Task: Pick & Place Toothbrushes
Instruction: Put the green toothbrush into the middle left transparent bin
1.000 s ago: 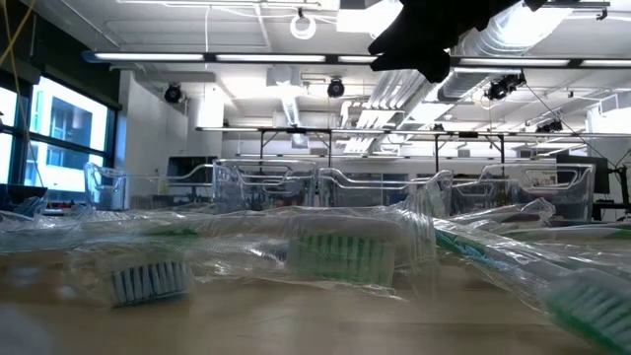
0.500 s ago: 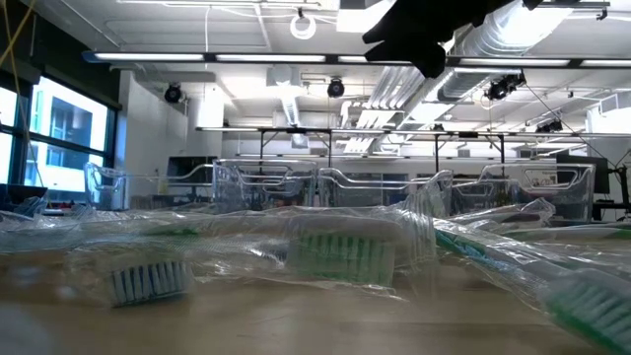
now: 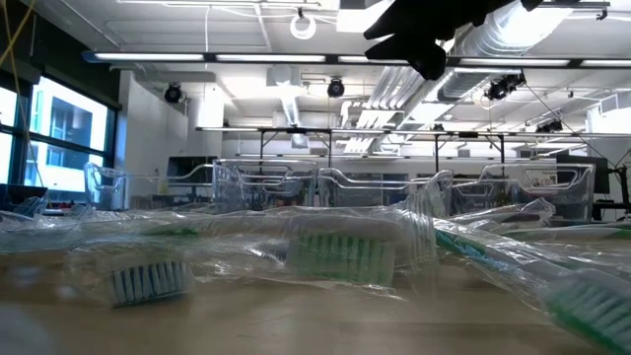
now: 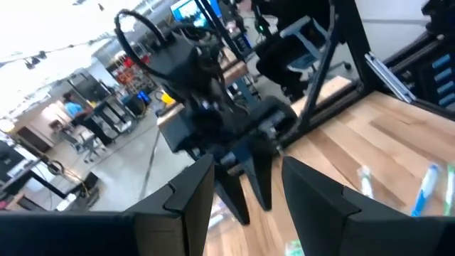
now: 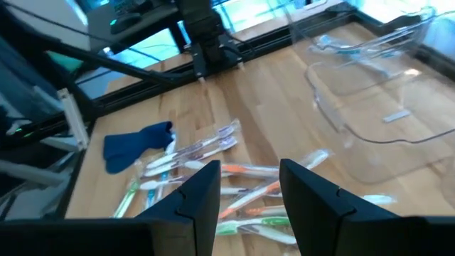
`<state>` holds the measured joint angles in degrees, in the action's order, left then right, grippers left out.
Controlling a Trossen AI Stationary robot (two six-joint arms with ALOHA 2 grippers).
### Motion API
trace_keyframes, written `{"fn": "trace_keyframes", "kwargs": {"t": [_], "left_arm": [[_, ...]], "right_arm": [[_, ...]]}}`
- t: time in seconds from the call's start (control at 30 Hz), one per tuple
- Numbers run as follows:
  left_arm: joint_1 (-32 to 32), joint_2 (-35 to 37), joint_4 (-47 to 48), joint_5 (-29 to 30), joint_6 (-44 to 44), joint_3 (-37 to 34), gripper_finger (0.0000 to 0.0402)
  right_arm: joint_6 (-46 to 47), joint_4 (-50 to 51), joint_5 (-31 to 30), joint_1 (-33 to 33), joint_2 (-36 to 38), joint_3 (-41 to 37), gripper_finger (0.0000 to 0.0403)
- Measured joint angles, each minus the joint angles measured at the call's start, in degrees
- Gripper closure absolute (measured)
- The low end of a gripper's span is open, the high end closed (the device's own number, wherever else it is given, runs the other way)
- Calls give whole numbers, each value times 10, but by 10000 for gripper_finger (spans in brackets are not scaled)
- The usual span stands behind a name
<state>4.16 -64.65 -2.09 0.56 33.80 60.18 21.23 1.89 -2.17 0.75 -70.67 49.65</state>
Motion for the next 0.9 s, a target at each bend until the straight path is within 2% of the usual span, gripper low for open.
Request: {"fn": "trace_keyframes", "kwargs": {"t": [0.13, 0.23, 0.47, 0.73, 0.9], "left_arm": [[0, -8, -6, 3, 3, 1, 240], [0, -12, -9, 27, 1, 1, 240], [0, -13, -8, 33, -11, 1, 240], [0, -13, 3, 33, -28, 1, 240], [0, -12, 16, 33, -28, 1, 240]], "right_arm": [[-27, 0, 27, 0, 0, 0, 264], [-64, 0, 41, 0, 0, 0, 264], [-144, 7, 42, 0, 0, 0, 264], [-115, 118, 84, 0, -7, 0, 264], [-157, 162, 102, 0, -15, 0, 264]]}}
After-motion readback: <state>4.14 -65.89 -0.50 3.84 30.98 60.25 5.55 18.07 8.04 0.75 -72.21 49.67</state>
